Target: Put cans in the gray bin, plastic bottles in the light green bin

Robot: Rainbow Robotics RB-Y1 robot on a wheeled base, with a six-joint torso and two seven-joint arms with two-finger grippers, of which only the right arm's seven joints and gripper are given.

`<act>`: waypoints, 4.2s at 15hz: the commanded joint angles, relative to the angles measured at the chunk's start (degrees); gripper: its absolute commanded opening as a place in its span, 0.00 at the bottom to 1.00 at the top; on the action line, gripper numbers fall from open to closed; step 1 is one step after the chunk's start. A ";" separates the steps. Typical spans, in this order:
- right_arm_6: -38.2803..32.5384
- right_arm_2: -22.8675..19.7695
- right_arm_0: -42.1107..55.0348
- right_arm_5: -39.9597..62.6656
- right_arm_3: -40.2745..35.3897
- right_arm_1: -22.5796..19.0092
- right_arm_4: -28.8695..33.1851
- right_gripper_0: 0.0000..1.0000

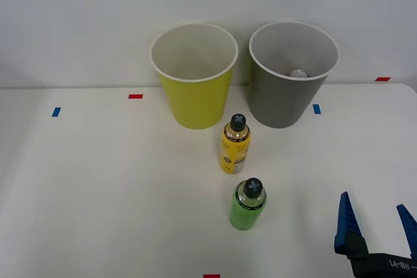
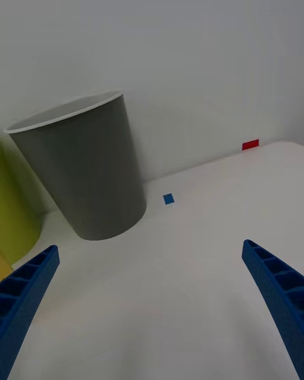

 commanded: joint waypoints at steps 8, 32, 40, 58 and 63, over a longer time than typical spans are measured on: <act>-10.77 -3.60 -2.92 -15.25 12.75 1.57 9.80 1.00; -13.06 -8.00 -8.90 -39.24 30.77 4.24 4.35 1.00; -11.04 -7.64 -2.83 -33.88 20.66 3.07 7.43 1.00; -17.45 -10.98 -4.41 -33.62 20.66 3.95 17.01 1.00; -17.54 -11.34 -4.77 -33.62 20.66 3.95 17.71 1.00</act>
